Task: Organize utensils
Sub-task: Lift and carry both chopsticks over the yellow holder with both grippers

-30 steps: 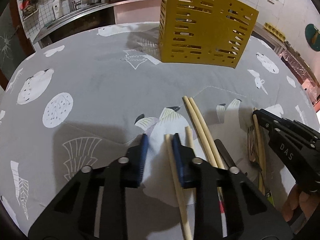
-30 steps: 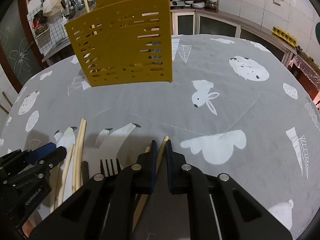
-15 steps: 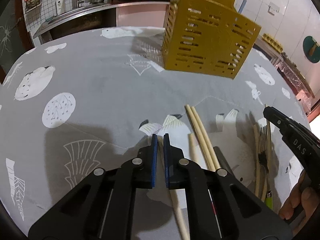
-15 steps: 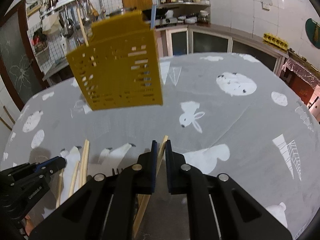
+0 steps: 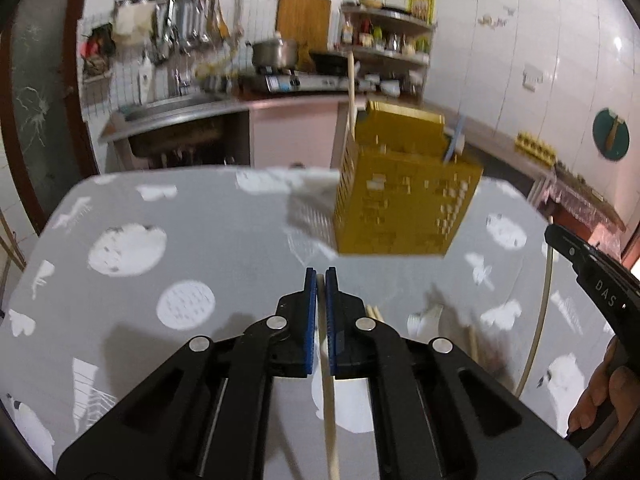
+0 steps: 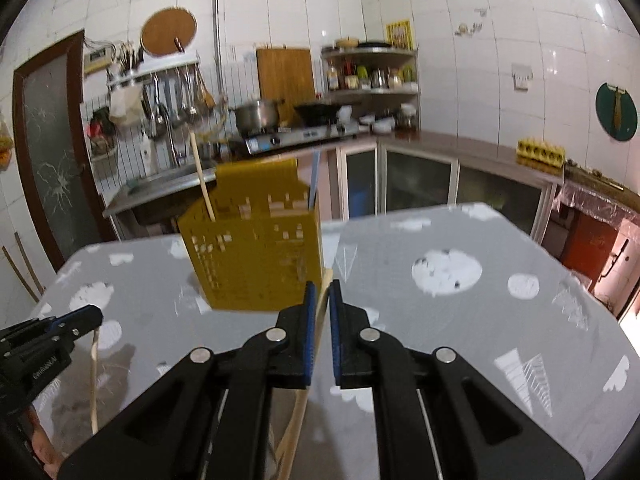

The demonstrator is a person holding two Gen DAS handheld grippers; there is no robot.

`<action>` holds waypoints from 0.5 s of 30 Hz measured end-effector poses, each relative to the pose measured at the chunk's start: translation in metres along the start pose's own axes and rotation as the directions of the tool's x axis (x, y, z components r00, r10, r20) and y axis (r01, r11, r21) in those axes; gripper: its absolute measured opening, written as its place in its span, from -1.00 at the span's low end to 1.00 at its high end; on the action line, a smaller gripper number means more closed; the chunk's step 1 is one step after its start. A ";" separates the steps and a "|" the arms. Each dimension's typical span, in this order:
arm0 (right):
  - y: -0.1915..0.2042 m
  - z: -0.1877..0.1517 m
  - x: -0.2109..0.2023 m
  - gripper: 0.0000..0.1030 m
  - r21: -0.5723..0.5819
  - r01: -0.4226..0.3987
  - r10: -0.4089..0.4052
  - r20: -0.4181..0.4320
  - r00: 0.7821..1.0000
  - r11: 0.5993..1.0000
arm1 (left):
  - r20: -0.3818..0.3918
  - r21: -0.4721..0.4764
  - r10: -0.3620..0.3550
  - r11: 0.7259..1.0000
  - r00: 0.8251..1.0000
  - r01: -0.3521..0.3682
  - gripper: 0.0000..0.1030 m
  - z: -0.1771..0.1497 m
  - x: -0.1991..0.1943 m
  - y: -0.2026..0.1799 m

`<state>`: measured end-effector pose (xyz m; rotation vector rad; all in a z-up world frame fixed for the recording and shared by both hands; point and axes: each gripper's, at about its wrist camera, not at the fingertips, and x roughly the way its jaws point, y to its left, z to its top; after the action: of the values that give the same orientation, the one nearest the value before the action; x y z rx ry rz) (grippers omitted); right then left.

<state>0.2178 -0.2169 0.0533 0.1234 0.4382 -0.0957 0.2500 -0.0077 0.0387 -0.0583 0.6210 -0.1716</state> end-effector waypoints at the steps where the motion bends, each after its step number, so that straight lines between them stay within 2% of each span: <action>1: -0.001 0.003 -0.003 -0.87 0.002 -0.001 0.001 0.015 1.000 1.000 | 0.016 -0.004 -0.003 1.000 1.000 0.003 -0.95 0.003 -0.005 0.001; 10: -0.001 0.027 -0.026 -0.89 -0.026 -0.002 0.005 0.128 0.992 1.000 | 0.165 -0.002 -0.005 1.000 0.986 0.005 -0.95 0.025 -0.038 -0.002; 15: 0.002 0.033 -0.028 -0.89 -0.054 0.001 0.009 0.170 0.985 0.999 | 0.191 -0.003 -0.007 1.000 0.982 0.008 -0.95 0.029 -0.037 0.000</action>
<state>0.2068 -0.2180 0.0954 0.0627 0.2695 -0.0896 0.2375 -0.0012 0.0835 -0.0802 0.4293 -0.1698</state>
